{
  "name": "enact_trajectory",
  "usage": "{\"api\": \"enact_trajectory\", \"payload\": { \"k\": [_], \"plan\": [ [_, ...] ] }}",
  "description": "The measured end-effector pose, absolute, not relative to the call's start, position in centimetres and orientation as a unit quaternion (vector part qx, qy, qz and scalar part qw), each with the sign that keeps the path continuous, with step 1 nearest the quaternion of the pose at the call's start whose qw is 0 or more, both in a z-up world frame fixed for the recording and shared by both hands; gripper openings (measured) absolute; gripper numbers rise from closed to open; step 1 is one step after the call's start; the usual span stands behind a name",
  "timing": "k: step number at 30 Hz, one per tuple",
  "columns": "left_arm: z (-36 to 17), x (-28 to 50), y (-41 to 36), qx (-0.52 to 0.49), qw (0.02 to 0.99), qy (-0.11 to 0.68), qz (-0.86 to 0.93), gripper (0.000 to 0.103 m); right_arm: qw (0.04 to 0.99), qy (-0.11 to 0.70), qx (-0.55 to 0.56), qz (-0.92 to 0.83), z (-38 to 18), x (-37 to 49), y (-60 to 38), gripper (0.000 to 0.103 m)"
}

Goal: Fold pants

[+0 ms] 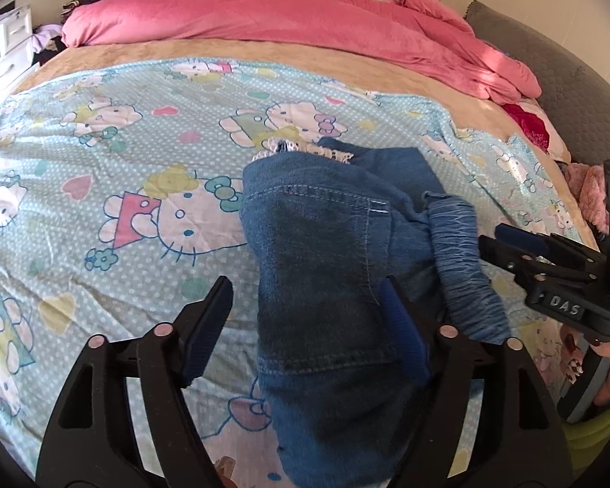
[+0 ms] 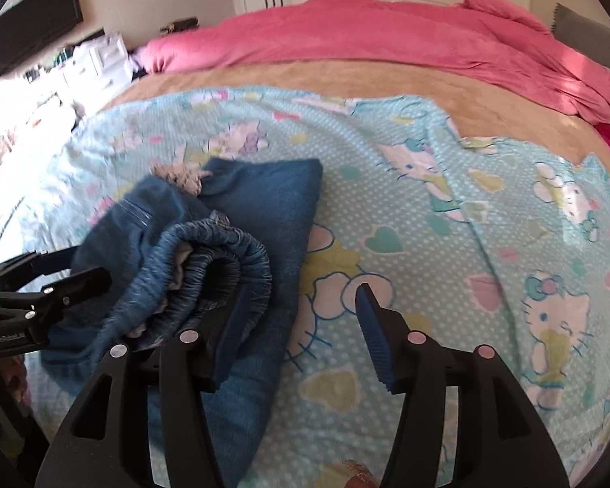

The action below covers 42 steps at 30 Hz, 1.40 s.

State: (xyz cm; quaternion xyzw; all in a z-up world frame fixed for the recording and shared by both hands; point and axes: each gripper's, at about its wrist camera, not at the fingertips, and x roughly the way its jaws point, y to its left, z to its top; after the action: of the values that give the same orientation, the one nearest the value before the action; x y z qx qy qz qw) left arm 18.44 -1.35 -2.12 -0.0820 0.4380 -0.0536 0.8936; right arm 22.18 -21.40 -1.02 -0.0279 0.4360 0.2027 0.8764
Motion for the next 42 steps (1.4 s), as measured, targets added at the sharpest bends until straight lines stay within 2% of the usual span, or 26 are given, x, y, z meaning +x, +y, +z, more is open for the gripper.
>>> {"api": "enact_trajectory", "payload": {
  "k": [1,2,6,11,21,27,42],
  "plan": [
    [-1.8,18.2,-1.3,-0.082,0.895,0.434,-0.053,0.073,0.879,0.43,-0.02,0.204,-0.5,21.8,-21.8,0.071],
    [-1.5,17.9,-1.3,-0.083,0.897,0.43,-0.054,0.077,0.884,0.421,-0.01,0.205,0.1,21.2,-22.3,0.078],
    [-0.2,16.4,-1.1,-0.088,0.905,0.413,-0.052,0.092,0.895,0.395,0.008,0.207,2.2,19.2,-23.4,0.09],
    [1.3,14.4,-1.0,-0.087,0.911,0.4,-0.042,0.094,0.907,0.365,0.009,0.21,4.1,16.5,-24.1,0.098],
    [3.0,10.0,-1.2,-0.077,0.921,0.38,-0.042,0.094,0.923,0.326,0.005,0.206,5.7,10.9,-24.5,0.098],
    [3.4,7.7,-1.4,-0.072,0.926,0.37,-0.037,0.094,0.92,0.327,0.029,0.214,5.7,8.9,-24.3,0.098],
    [2.5,4.0,-1.8,-0.071,0.923,0.375,-0.051,0.094,0.923,0.331,0.006,0.197,4.9,5.5,-24.7,0.098]
  ]
}}
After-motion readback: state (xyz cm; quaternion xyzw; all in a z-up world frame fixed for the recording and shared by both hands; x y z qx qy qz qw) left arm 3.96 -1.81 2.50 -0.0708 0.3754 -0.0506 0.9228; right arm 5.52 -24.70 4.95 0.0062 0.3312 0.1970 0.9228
